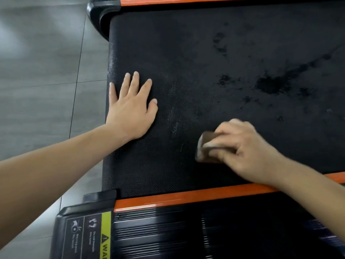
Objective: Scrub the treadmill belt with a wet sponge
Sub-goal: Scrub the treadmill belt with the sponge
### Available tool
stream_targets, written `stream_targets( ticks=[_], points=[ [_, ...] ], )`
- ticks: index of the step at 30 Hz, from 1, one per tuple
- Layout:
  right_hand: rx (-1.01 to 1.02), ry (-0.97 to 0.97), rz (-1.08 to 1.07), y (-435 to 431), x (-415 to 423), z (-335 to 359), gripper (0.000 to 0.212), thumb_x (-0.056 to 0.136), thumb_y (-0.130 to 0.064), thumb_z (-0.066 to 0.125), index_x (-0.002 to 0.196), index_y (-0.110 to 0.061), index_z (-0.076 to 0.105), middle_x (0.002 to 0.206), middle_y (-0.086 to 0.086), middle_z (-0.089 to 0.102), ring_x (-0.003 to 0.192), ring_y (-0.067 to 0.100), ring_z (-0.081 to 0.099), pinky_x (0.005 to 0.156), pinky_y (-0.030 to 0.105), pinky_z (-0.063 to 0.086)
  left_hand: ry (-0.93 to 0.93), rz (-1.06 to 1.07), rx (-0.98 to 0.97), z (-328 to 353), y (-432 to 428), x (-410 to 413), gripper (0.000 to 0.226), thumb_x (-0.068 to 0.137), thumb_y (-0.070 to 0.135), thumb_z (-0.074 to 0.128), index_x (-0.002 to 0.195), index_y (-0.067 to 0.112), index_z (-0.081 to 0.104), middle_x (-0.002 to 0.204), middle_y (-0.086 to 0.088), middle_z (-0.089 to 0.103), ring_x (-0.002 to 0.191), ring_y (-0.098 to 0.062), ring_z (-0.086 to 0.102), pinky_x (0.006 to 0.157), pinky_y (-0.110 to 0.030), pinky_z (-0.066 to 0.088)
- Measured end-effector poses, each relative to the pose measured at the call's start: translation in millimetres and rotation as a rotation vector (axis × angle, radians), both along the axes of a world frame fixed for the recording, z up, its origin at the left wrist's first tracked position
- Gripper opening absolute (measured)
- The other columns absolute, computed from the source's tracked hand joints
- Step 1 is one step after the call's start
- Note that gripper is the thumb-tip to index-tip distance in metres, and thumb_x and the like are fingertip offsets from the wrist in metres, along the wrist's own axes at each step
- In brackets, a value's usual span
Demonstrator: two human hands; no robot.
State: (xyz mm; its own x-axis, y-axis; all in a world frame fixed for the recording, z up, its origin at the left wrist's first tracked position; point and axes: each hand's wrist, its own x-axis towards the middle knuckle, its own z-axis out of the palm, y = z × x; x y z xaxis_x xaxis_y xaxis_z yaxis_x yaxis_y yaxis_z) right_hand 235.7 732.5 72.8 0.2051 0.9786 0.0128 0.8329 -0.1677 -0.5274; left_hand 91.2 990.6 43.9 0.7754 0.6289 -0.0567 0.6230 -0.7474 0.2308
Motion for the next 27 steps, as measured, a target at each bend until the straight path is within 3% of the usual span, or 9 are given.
stream_targets(
  ticks=[6, 10, 13, 17, 19, 24, 27],
  points=[
    [-0.114, 0.141, 0.189, -20.0, -13.1, 2.2, 0.022, 0.094, -0.055, 0.053, 0.105, -0.05, 0.072, 0.098, -0.022, 0.051, 0.099, 0.007, 0.049, 0.09, 0.027, 0.032, 0.004, 0.096, -0.049, 1.8, -10.8, 15.5, 0.062, 0.105, 0.049, 0.026, 0.162, 0.026, 0.017, 0.172, -0.01, 0.0, 0.158, -0.027, -0.01, 0.124, -0.058, -0.01],
    [0.067, -0.052, 0.016, 12.8, 10.3, -9.7, 0.025, 0.092, -0.048, 0.055, 0.104, -0.041, 0.076, 0.093, -0.012, 0.056, 0.087, 0.01, 0.046, 0.08, 0.043, 0.038, 0.038, 0.086, -0.016, 0.0, -13.5, 18.1, 0.063, 0.105, 0.054, 0.021, 0.163, 0.032, 0.011, 0.172, -0.01, -0.003, 0.158, -0.029, -0.012, 0.123, -0.06, -0.011],
    [0.136, -0.096, -0.157, 30.0, 16.2, -13.7, 0.031, 0.09, -0.051, 0.054, 0.102, -0.037, 0.078, 0.09, -0.009, 0.055, 0.088, 0.011, 0.044, 0.082, 0.046, 0.038, 0.043, 0.078, -0.002, -0.8, -13.2, 16.9, 0.063, 0.105, 0.055, 0.021, 0.163, 0.034, 0.011, 0.172, -0.009, -0.003, 0.157, -0.03, -0.012, 0.123, -0.061, -0.011],
    [0.092, -0.01, 0.049, 13.1, -4.9, -14.4, 0.025, 0.091, -0.052, 0.058, 0.103, -0.039, 0.076, 0.091, -0.013, 0.051, 0.088, 0.01, 0.046, 0.084, 0.039, 0.033, 0.054, 0.066, 0.019, -1.4, -15.0, 17.5, 0.063, 0.105, 0.054, 0.02, 0.163, 0.032, 0.009, 0.172, -0.011, -0.003, 0.157, -0.032, -0.012, 0.122, -0.062, -0.01],
    [0.106, -0.043, 0.048, 23.2, 9.1, -13.0, 0.025, 0.091, -0.051, 0.057, 0.105, -0.041, 0.076, 0.09, -0.011, 0.053, 0.088, 0.013, 0.047, 0.082, 0.039, 0.032, 0.058, 0.065, 0.02, -0.4, -15.7, 17.8, 0.063, 0.105, 0.053, 0.019, 0.164, 0.03, 0.009, 0.172, -0.012, -0.003, 0.157, -0.033, -0.012, 0.122, -0.063, -0.01],
    [0.138, -0.105, -0.428, 75.5, 40.3, -16.5, 0.027, 0.093, -0.047, 0.055, 0.097, -0.031, 0.076, 0.09, -0.004, 0.056, 0.095, 0.024, 0.053, 0.088, 0.042, 0.037, 0.063, 0.059, 0.014, 0.4, -15.1, 18.2, 0.063, 0.105, 0.052, 0.018, 0.164, 0.03, 0.007, 0.172, -0.011, -0.005, 0.157, -0.032, -0.015, 0.123, -0.061, -0.01],
    [0.148, -0.146, -0.186, 63.7, 0.4, -19.0, 0.034, 0.092, -0.052, 0.052, 0.098, -0.03, 0.077, 0.088, -0.006, 0.054, 0.086, 0.019, 0.05, 0.079, 0.038, 0.033, 0.065, 0.063, 0.017, -1.0, -13.9, 18.7, 0.063, 0.105, 0.051, 0.019, 0.164, 0.03, 0.008, 0.172, -0.011, -0.005, 0.157, -0.032, -0.014, 0.123, -0.061, -0.01]
  ],
)
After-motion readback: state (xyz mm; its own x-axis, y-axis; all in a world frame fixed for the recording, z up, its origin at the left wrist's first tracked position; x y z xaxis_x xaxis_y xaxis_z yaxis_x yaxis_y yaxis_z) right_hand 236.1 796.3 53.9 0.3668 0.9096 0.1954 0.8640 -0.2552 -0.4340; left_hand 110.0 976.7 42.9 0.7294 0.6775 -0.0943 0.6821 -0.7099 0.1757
